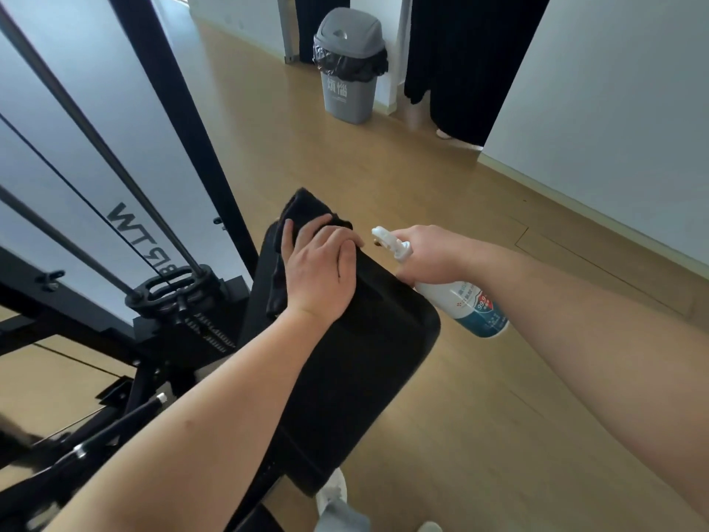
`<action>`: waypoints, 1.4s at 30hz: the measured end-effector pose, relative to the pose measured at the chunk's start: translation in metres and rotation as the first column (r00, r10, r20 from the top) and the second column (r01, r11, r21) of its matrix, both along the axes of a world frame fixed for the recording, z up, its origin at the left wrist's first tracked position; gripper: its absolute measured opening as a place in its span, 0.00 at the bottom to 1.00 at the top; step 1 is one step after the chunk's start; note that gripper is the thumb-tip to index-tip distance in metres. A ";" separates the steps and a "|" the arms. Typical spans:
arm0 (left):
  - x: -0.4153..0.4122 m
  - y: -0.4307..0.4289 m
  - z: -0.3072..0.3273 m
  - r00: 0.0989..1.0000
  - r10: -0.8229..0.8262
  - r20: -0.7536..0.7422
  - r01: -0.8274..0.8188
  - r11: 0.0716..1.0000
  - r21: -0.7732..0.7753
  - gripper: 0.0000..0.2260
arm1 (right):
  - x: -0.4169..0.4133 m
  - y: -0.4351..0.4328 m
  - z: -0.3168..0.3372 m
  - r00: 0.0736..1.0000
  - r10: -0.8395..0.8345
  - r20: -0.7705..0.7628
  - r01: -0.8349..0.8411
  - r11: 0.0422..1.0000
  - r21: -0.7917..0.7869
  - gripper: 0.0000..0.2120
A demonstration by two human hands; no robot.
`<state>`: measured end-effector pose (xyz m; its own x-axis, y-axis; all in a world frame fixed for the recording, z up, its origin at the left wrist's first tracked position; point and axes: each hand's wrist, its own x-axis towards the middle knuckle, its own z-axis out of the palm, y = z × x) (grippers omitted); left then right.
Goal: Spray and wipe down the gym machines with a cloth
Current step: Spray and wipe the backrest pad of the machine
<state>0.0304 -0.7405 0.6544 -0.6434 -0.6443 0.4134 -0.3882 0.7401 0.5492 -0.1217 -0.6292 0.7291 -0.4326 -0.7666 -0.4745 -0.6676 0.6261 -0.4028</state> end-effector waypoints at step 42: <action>0.057 0.176 -0.084 0.989 0.134 0.067 -0.148 0.942 0.302 0.36 | 0.033 0.159 -0.018 0.908 0.090 0.409 0.009 0.972 -0.235 0.31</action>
